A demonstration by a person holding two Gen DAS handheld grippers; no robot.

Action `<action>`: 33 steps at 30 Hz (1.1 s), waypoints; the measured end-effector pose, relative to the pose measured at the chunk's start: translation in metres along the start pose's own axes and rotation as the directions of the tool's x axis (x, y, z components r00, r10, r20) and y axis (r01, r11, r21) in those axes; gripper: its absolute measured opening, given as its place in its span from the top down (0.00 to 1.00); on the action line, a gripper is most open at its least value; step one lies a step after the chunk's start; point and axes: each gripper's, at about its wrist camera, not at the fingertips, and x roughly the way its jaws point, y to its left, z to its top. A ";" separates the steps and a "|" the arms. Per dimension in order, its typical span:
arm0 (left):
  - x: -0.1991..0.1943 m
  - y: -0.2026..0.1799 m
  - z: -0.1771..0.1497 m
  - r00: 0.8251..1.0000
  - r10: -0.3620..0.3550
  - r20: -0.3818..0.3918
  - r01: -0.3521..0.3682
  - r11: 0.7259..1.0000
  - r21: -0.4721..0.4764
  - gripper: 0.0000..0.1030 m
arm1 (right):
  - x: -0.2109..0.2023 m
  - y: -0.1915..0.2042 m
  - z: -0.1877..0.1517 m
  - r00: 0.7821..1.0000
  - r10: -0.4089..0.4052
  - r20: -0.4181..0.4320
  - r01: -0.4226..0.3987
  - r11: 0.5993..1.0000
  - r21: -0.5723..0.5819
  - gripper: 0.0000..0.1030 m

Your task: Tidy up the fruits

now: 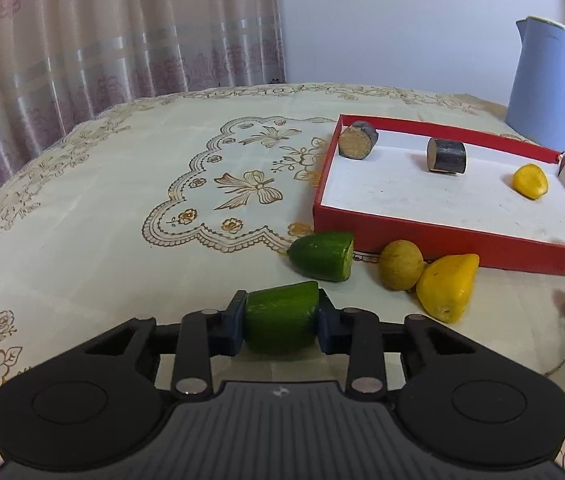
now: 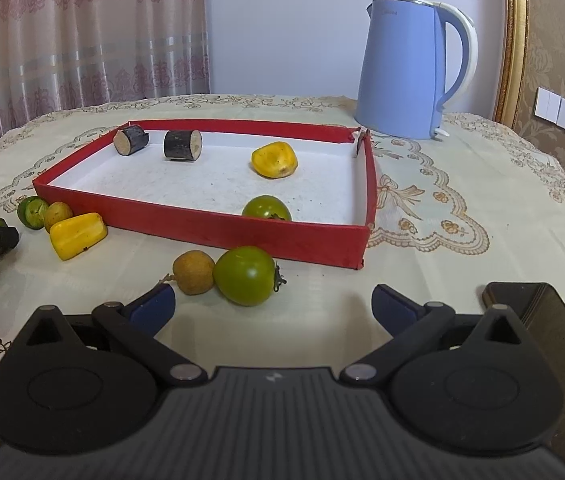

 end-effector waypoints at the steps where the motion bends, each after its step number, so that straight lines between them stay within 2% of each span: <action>1: 0.000 -0.001 0.000 1.000 0.002 0.001 -0.002 1.000 0.005 0.68 | 0.000 0.000 0.000 1.000 0.001 0.000 -0.001 1.000 0.001 0.00; 14: -0.001 0.001 0.003 1.000 -0.010 -0.005 0.010 1.000 -0.002 0.68 | 0.002 -0.002 0.000 1.000 0.014 -0.008 -0.014 1.000 0.013 0.00; 33: -0.020 -0.009 0.030 0.997 -0.001 0.073 -0.003 0.998 0.060 0.68 | 0.000 -0.003 0.000 1.000 0.024 -0.007 -0.024 0.999 0.023 0.00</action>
